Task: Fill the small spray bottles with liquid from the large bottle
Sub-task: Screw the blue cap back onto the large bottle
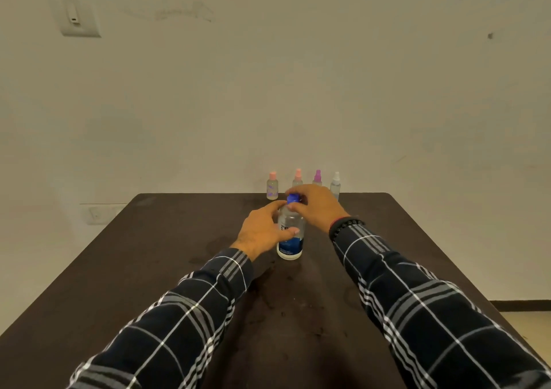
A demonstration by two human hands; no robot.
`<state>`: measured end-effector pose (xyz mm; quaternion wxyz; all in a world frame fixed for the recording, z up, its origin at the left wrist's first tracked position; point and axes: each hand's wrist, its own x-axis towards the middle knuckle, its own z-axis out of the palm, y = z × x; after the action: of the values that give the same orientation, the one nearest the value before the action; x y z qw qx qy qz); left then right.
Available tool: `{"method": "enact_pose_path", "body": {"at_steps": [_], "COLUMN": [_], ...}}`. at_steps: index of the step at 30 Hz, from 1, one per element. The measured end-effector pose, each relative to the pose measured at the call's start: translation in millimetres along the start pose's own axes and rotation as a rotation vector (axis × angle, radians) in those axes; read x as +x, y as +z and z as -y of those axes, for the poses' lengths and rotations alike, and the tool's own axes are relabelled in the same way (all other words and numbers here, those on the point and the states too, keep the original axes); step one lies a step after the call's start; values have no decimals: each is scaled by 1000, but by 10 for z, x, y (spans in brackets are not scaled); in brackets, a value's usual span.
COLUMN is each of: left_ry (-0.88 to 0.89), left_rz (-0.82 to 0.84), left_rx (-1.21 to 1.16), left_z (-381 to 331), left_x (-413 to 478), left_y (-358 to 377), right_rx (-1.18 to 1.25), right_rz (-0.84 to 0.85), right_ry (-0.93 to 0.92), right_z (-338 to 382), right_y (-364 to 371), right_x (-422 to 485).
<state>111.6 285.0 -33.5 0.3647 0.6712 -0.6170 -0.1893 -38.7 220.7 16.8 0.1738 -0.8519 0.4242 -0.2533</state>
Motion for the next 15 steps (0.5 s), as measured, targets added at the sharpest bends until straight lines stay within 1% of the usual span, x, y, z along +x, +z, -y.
{"method": "enact_pose_path", "body": {"at_steps": [2,3,4,5,6,9,10,12,14,15], "left_ry": [9,17,23,30,33,35,33,33,34,35], "left_rz": [1,2,1,1,3,-2,0,2,-6,-8], "left_rx": [-4,-9,-14,-16,-7,22,28,36,35,31], "left_z": [0,-3,-7,-3,-4,-5,5,11,18,22], "left_x": [-4,-12,-20,-22,-22,-3,6,3,-1,1], "left_y": [-7,-11,-12,-17,-19,-10,-1,-1,-6,-5], "right_rx": [-156,-235,-284,-281,-219,145,186,195,166,112], "right_rz": [-115,-140,-141,-121,-87,9,38,28,-61,-97], "right_ry": [80,120,146,153,156,80,40,13,70,97], "right_z": [75,100,113,106,78,-52,-78,-103,-67,-45], "right_y": [17,34,55,90,115,106,92,81,85,89], "right_x": [-4,-17,-36,-51,-78,-168,-188,-181,-130,-101]}}
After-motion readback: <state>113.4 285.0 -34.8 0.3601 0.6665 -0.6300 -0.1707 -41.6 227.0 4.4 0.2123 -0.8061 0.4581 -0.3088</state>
